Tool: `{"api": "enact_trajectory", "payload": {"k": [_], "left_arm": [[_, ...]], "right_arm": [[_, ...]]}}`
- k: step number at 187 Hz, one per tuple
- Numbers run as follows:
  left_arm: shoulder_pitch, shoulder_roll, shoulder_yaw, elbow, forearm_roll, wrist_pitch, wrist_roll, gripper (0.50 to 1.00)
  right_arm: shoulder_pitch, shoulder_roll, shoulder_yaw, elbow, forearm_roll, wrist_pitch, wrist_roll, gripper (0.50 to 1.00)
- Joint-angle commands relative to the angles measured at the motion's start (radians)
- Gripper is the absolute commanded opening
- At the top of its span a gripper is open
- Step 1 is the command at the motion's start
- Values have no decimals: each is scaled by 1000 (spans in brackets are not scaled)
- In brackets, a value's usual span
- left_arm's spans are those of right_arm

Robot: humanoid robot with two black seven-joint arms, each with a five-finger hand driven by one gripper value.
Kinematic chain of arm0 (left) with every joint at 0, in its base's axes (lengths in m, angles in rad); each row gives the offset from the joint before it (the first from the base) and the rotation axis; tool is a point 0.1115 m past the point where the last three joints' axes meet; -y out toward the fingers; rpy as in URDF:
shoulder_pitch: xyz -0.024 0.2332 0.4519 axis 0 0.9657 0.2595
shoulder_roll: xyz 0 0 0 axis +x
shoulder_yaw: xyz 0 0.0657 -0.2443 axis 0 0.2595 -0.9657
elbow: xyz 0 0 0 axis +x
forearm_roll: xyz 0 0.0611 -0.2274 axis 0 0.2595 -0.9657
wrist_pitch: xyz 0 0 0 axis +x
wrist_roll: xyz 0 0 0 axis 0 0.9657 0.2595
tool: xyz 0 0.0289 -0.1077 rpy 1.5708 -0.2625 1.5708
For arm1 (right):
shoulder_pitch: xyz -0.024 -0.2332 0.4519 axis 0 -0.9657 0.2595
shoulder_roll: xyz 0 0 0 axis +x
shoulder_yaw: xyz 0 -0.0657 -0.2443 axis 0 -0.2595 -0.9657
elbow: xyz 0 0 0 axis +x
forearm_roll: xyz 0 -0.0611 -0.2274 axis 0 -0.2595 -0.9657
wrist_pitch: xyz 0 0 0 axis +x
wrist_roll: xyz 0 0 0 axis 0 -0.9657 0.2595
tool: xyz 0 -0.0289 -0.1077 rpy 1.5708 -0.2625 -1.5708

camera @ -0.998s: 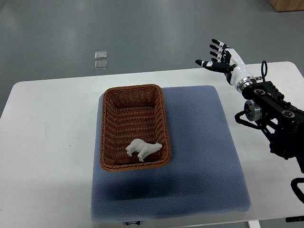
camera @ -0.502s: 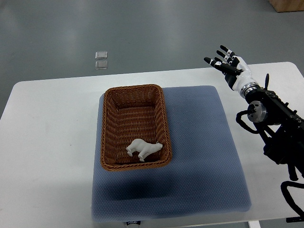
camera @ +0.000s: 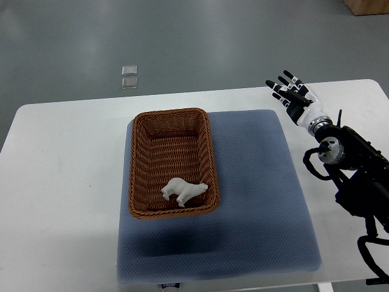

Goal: Place white bear in brown basket with right hand

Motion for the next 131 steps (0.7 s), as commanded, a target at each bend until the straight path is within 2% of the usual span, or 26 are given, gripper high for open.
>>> {"api": "enact_trajectory", "payload": {"k": [1, 18, 31, 53, 65, 131], "left_arm": [[0, 0, -1, 0, 0, 0, 0, 1000], [0, 0, 0, 0, 0, 0, 0, 1000], [0, 0, -1, 0, 0, 0, 0, 1000], [0, 0, 0, 0, 0, 0, 0, 1000], [0, 0, 0, 0, 0, 0, 0, 1000], [0, 0, 0, 0, 0, 0, 0, 1000]], "right_arm": [[-3, 5, -1, 2, 0, 1, 12, 926], [-16, 9, -2, 2, -2, 3, 37, 926], [-20, 15, -4, -1, -2, -2, 91, 928], [-29, 25, -7, -4, -3, -19, 250, 928], [-35, 28, -9, -4, -3, -33, 298, 928], [-48, 20, -18, -1, -6, -19, 296, 928]]}}
